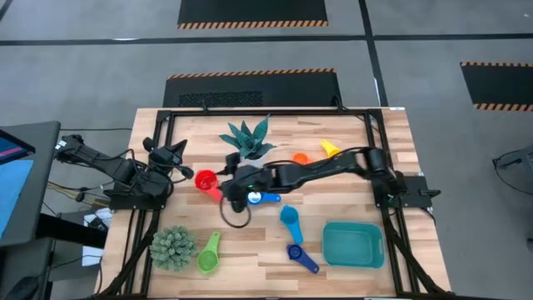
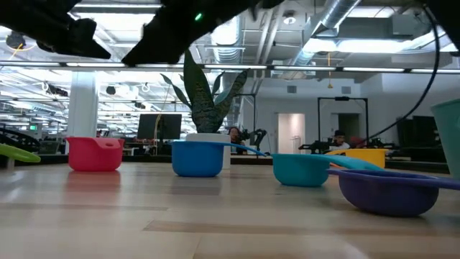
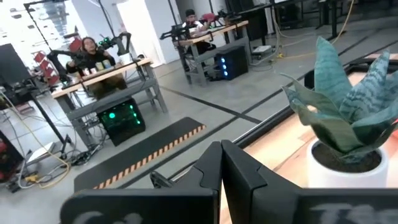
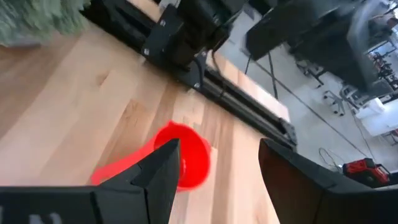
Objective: Nest measuring cups in basket
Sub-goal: Move the orange measuring cup to the center right of the table
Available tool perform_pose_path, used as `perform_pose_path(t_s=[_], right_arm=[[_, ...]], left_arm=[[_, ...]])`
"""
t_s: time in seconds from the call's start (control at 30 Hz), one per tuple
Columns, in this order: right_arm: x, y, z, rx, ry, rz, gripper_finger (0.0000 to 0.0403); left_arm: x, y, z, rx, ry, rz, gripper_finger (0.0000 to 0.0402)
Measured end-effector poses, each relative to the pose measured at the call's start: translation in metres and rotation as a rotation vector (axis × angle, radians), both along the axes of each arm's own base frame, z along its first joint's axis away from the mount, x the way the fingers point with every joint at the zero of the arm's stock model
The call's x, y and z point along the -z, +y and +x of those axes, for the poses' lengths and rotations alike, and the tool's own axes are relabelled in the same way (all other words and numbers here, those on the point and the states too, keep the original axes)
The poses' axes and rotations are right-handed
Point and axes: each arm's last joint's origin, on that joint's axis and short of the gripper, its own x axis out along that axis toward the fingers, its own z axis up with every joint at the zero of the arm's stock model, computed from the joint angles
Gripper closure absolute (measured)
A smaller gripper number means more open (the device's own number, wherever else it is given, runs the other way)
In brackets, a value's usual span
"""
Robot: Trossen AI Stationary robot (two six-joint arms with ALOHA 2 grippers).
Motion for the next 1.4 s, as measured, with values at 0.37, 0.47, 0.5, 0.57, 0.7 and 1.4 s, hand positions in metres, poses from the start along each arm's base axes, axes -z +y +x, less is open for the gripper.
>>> perform_pose_path(t_s=[0.37, 0.47, 0.5, 0.57, 0.7, 1.4], right_arm=[[0.046, -0.012, 0.048, 0.035, 0.005, 0.001, 0.0163], [0.05, -0.015, 0.053, 0.046, 0.002, -0.001, 0.0163], [0.049, -0.015, 0.054, 0.045, -0.007, 0.0, 0.0163], [0.047, -0.015, 0.055, 0.045, -0.019, 0.006, 0.0163], [0.048, -0.02, 0.055, 0.064, -0.023, 0.048, 0.0163], [0.055, -0.03, 0.052, 0.174, 0.004, 0.269, 0.0163]], left_arm=[[0.003, 0.0, -0.001, 0.008, -0.037, -0.046, 0.0401], [0.003, 0.0, -0.001, 0.005, -0.058, -0.059, 0.0401], [0.003, 0.0, -0.001, 0.005, -0.058, -0.059, 0.0401], [0.003, 0.0, -0.001, 0.005, -0.056, -0.058, 0.0401], [0.003, 0.0, -0.001, 0.005, -0.056, -0.058, 0.0402], [0.003, 0.0, -0.001, 0.008, -0.089, -0.085, 0.0401]])
